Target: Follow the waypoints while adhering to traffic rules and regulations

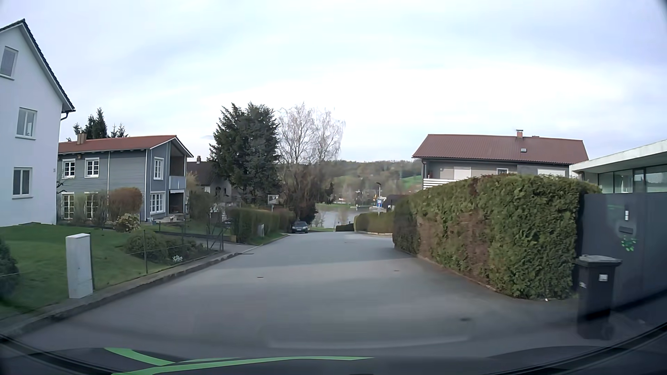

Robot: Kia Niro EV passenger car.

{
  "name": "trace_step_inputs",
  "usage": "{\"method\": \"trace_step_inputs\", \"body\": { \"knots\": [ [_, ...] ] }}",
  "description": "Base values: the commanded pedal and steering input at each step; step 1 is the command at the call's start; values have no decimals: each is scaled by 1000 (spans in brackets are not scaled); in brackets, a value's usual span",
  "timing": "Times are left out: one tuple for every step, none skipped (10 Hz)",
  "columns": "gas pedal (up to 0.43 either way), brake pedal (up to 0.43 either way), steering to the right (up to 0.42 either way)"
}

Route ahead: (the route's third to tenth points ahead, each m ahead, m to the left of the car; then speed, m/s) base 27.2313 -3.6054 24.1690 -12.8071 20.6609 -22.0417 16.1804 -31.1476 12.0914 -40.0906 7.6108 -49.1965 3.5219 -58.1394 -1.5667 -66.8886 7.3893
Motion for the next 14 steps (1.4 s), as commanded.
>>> {"method": "trace_step_inputs", "body": {
  "knots": [
    [0,195,0],
    [0,201,0],
    [0,201,0],
    [0,207,0],
    [0,207,0],
    [0,213,0],
    [0,213,1],
    [0,220,2],
    [0,220,3],
    [0,226,3],
    [0,226,3],
    [0,226,3],
    [0,226,3],
    [0,232,4]
  ]
}}
